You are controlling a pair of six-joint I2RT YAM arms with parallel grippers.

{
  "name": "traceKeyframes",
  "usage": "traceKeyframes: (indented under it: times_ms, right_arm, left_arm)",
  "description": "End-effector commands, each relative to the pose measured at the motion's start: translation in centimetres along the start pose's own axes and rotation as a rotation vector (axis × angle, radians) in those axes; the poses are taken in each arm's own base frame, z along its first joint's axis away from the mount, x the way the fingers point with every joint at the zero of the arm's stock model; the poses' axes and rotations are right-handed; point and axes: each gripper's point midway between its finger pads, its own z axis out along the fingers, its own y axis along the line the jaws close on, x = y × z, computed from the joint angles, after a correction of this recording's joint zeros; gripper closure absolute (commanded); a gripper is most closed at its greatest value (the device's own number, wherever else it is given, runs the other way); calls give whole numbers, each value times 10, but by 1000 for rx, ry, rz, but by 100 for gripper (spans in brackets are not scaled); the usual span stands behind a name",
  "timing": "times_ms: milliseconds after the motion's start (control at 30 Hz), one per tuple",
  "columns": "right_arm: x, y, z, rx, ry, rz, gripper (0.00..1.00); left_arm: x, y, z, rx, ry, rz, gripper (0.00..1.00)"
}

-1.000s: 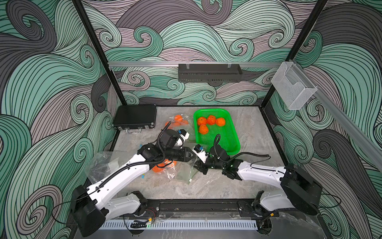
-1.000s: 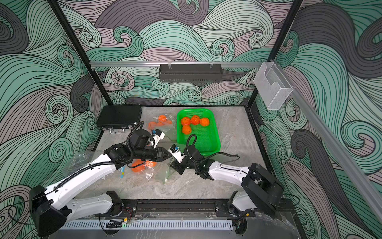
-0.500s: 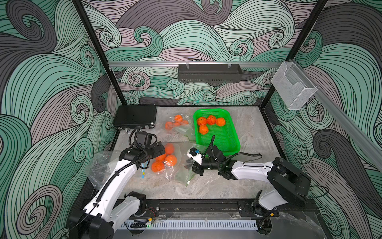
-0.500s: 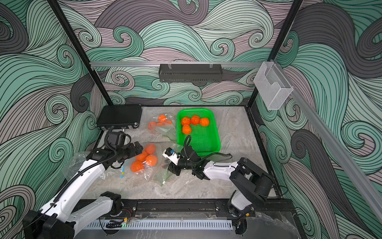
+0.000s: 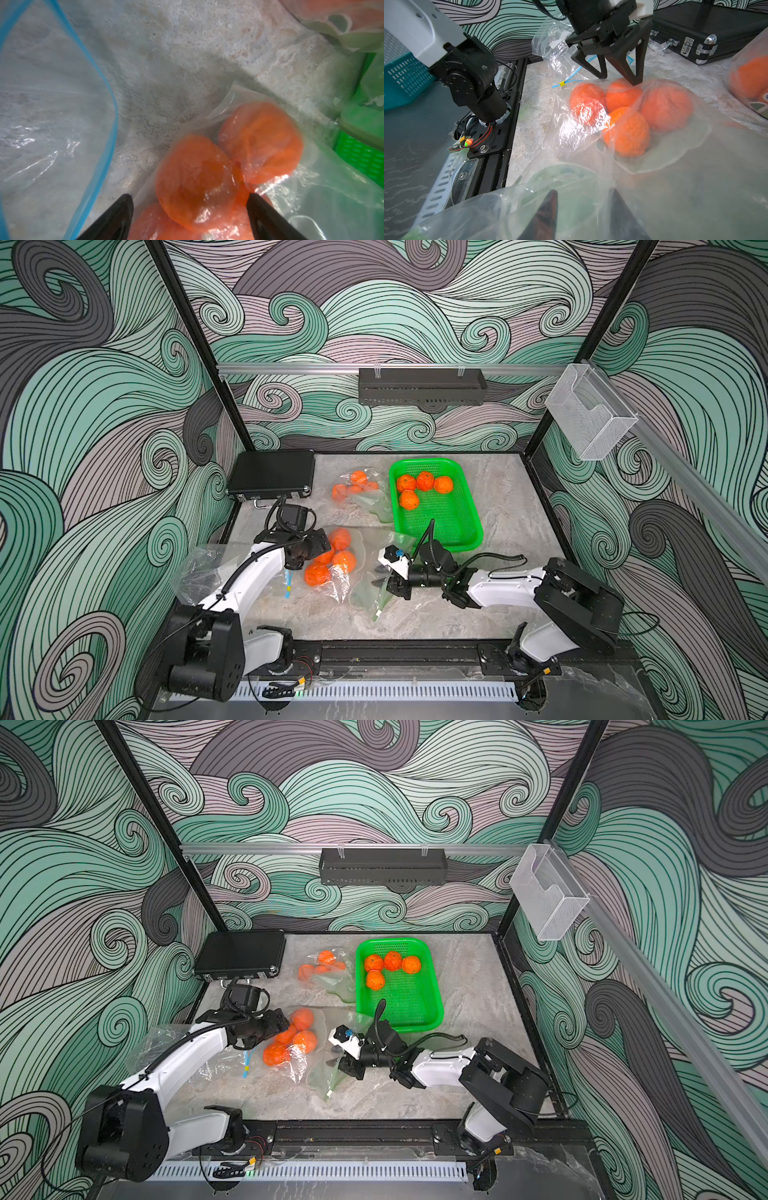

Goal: Open the zip-top bag and take out the orange
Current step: Open the zipper of the food storage bag at the center of the board, then adjust the zipper food storage bag at the center of the board.

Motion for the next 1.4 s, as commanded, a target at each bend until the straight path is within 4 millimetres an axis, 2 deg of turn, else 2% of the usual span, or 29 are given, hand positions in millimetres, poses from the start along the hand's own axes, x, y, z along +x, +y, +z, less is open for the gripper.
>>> traceKeyframes:
  times_ms: [0,167,333,400,500,600,767,967,1000,1200,1367]
  right_arm:
    - [2,3,1,-4,-54,10,59]
    - [-7,9,2,-22,-100,7,60]
    - [-5,6,2,0,-101,12,60]
    - [-3,5,3,9,-99,12,60]
    - [-1,3,3,26,-93,9,60]
    - [1,1,1,44,-88,-2,59]
    - [6,-8,-1,102,-67,-18,56]
    - [14,-26,-5,211,-38,-25,50]
    - [17,-27,-5,219,-28,-23,50]
    - [23,-33,-4,249,9,-43,47]
    - [30,-46,-6,313,114,-11,44]
  left_arm:
    - [-23,-14,-3,46,-37,24,18]
    - [-25,-19,8,73,-23,37,35]
    - [-26,-33,16,154,-2,50,59]
    - [-27,-37,17,168,13,61,65]
    - [-21,-40,25,179,75,71,80]
    - [-10,-47,29,234,129,74,100]
    - [1,-57,19,289,200,136,100]
    - [6,-50,-4,252,195,345,100]
    - [4,-54,-13,273,166,367,100]
    - [15,-78,-31,420,108,435,100]
    - [14,-82,-43,412,94,467,100]
